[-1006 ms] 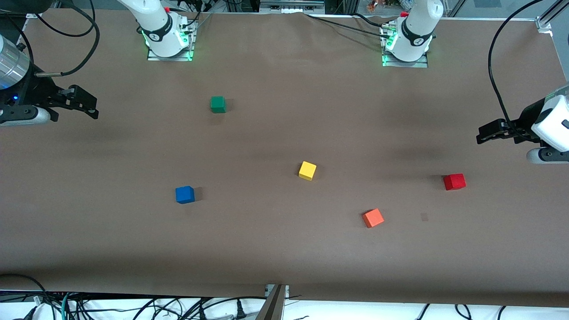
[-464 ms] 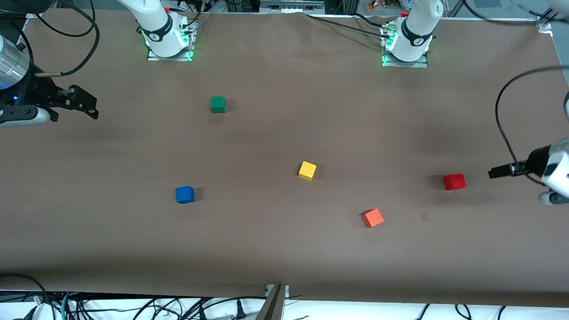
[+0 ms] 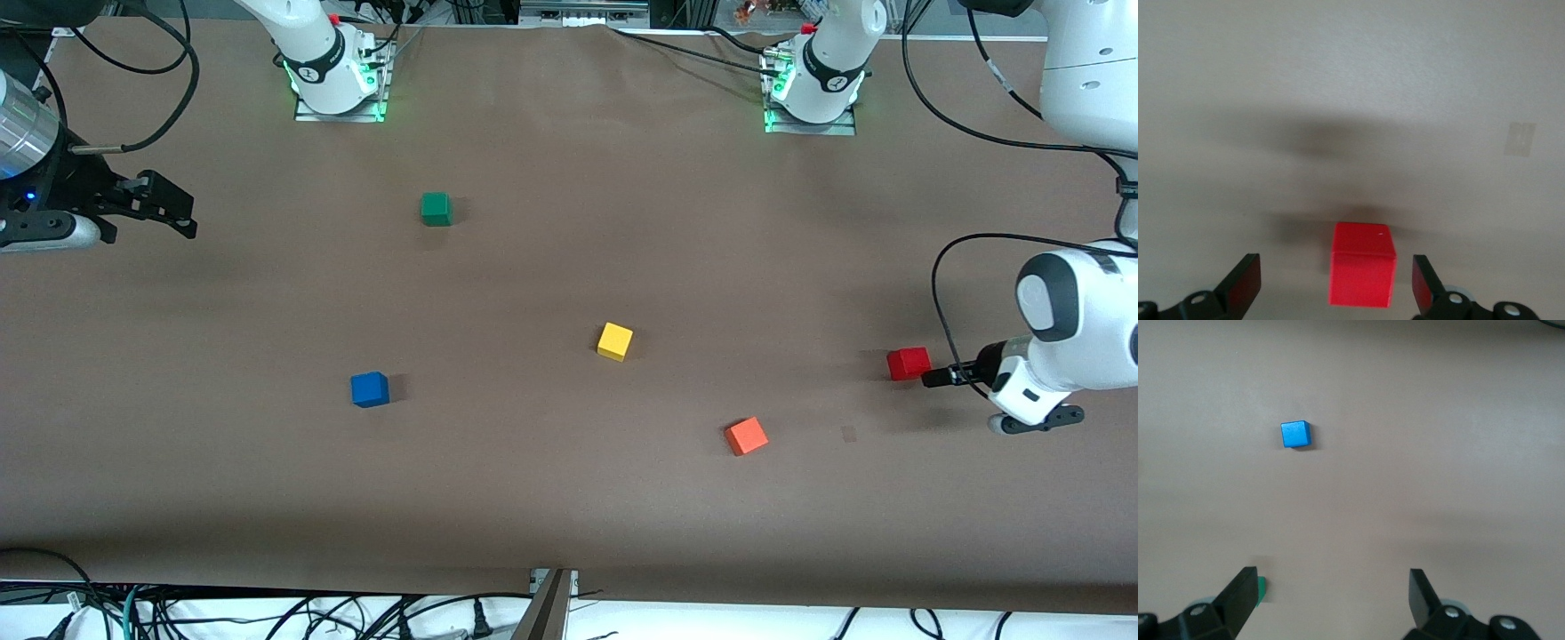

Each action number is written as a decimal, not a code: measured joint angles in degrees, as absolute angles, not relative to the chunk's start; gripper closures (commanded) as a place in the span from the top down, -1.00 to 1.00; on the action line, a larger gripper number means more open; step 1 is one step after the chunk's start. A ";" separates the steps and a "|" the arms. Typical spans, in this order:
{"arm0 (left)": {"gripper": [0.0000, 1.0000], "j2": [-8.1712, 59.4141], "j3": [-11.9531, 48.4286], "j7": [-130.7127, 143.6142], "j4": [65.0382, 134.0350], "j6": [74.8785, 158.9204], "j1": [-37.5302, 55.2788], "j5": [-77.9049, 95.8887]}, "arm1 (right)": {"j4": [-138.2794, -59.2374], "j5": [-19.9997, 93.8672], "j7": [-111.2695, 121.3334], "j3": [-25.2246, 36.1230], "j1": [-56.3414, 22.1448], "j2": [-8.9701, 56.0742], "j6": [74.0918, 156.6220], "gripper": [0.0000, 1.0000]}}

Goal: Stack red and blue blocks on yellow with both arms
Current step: 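Lower the left gripper and grasp the red cube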

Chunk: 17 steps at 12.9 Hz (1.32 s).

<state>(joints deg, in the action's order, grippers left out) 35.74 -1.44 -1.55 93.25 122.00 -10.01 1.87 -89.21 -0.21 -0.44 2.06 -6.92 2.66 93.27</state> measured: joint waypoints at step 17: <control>-1.00 32.85 -0.41 -5.04 104.06 130.38 -9.73 1.83 | -89.21 -0.21 -0.44 2.31 -6.78 2.66 93.27 1.00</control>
